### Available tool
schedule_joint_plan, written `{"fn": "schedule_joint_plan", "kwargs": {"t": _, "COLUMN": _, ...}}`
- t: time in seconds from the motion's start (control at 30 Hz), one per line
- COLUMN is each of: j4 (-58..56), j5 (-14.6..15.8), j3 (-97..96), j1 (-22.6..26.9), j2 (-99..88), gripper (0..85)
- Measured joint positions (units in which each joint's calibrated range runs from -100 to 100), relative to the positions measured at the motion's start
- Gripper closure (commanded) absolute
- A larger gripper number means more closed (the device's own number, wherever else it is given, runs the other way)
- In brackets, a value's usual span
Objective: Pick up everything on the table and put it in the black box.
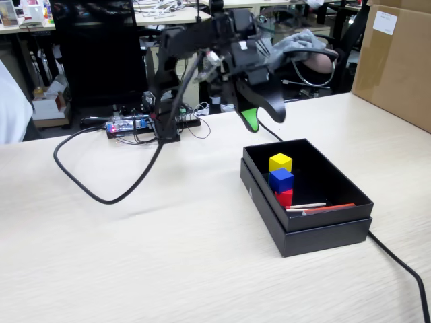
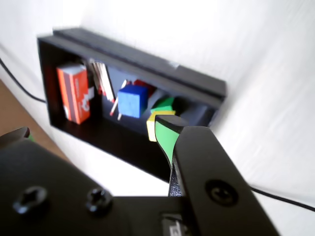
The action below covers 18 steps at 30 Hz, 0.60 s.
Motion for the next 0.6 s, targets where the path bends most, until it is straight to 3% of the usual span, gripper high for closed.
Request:
{"fn": "schedule_joint_plan", "kwargs": {"t": 0.2, "j4": 3.64, "j5": -0.20, "j3": -20.72, "j1": -4.35, "j2": -21.23, "gripper": 35.5}}
{"fn": "schedule_joint_plan", "kwargs": {"t": 0.4, "j4": 22.61, "j5": -2.15, "j3": -53.40, "j1": -8.64, "j2": -40.39, "gripper": 34.5}}
{"fn": "schedule_joint_plan", "kwargs": {"t": 0.6, "j4": 33.37, "j5": -3.27, "j3": -70.01, "j1": -9.04, "j2": -51.52, "gripper": 33.4}}
